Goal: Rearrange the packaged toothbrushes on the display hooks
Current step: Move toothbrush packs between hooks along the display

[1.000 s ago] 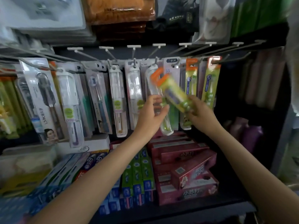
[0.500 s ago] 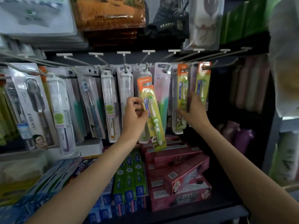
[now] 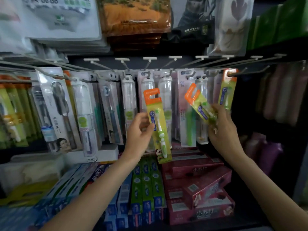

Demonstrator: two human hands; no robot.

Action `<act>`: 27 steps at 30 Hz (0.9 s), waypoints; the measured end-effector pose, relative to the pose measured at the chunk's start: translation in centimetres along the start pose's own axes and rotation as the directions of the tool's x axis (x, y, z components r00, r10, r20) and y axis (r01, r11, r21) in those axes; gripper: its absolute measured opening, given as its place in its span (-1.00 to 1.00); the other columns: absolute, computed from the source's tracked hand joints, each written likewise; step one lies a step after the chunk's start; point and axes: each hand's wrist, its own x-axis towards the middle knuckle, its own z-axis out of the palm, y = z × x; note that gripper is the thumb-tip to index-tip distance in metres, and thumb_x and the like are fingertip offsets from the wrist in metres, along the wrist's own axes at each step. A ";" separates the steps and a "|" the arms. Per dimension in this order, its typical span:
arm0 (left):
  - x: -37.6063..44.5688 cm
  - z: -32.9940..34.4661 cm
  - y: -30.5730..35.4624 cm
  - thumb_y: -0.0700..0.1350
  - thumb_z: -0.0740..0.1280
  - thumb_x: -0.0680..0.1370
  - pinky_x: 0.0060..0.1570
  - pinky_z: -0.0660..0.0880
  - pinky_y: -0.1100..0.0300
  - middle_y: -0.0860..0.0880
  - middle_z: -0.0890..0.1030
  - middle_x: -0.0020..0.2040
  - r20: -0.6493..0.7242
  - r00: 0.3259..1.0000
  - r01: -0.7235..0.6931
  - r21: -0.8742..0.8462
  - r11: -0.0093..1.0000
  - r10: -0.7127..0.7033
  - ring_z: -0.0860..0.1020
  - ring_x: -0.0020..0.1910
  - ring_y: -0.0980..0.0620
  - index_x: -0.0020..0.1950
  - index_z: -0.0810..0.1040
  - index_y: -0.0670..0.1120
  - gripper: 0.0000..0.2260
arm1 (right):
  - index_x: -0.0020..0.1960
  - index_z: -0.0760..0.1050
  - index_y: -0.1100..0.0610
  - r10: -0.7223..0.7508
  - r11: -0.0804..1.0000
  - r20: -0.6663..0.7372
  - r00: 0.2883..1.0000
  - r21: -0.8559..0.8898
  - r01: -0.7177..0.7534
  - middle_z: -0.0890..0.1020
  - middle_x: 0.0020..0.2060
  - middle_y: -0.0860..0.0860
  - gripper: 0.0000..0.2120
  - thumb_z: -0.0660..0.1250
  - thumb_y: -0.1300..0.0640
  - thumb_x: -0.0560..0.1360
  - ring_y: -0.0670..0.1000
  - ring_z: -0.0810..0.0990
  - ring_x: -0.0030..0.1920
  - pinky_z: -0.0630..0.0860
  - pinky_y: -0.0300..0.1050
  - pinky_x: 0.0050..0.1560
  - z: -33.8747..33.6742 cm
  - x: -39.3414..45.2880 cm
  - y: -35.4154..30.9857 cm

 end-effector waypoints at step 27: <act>3.4 -41.5 -1.8 -0.35 0.16 0.53 -0.15 0.43 0.15 -0.11 0.53 0.08 -0.727 0.602 0.245 -0.226 0.943 -0.331 0.47 -0.08 -0.03 -0.02 0.40 0.16 -0.64 | 0.37 -0.01 -0.22 -0.466 0.808 0.385 0.797 0.551 0.207 0.28 0.39 -0.07 -0.26 0.38 0.18 0.45 0.05 0.47 0.19 0.45 -0.06 0.07 23.8 -0.9 -32.3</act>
